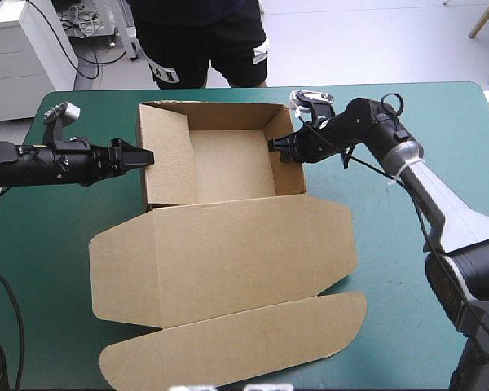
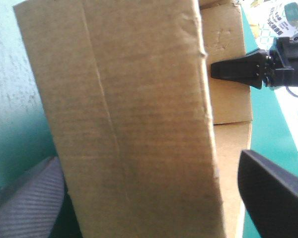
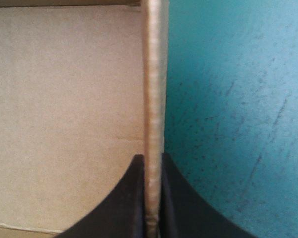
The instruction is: Fold the box
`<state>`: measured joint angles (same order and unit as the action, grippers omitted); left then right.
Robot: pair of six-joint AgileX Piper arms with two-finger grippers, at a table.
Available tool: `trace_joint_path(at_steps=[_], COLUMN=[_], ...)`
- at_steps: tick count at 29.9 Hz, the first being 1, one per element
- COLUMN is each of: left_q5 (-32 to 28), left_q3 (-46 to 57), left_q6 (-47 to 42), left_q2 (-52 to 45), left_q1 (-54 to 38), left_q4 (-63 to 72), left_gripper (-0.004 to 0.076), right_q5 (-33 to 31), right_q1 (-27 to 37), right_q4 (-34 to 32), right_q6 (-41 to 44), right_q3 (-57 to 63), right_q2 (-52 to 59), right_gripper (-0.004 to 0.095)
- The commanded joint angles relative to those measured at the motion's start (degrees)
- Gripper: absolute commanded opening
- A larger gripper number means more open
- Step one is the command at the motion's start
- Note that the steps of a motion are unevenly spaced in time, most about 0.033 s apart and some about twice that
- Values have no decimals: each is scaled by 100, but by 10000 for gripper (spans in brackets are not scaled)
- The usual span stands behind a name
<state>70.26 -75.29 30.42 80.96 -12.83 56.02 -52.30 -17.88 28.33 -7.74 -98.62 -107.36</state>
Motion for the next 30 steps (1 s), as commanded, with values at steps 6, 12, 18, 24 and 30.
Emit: trace_joint_path(at_steps=[6,12,18,24,30], left_q5=[273,273,252,6,-470], left_q3=[-177,-177,-177,-177,-177], left_q6=[0,-346,-668,-1330,-1997], left_q2=[-169,-169,-169,-169,-169], left_q1=[38,38,51,600,1185], left_q4=[132,-616,-856,-2000,-2725], left_gripper=[673,673,648,457,275], right_q5=[465,675,718,672,535], right_q1=[-404,-734,-880,-880,-880], right_q4=[314,228,10,0,-100], right_q6=[98,181,327,337,337], right_q3=[-203,-203,-203,-203,-203], right_q2=[289,289,289,289,289], right_gripper=[-14,-13,-13,-12,-10])
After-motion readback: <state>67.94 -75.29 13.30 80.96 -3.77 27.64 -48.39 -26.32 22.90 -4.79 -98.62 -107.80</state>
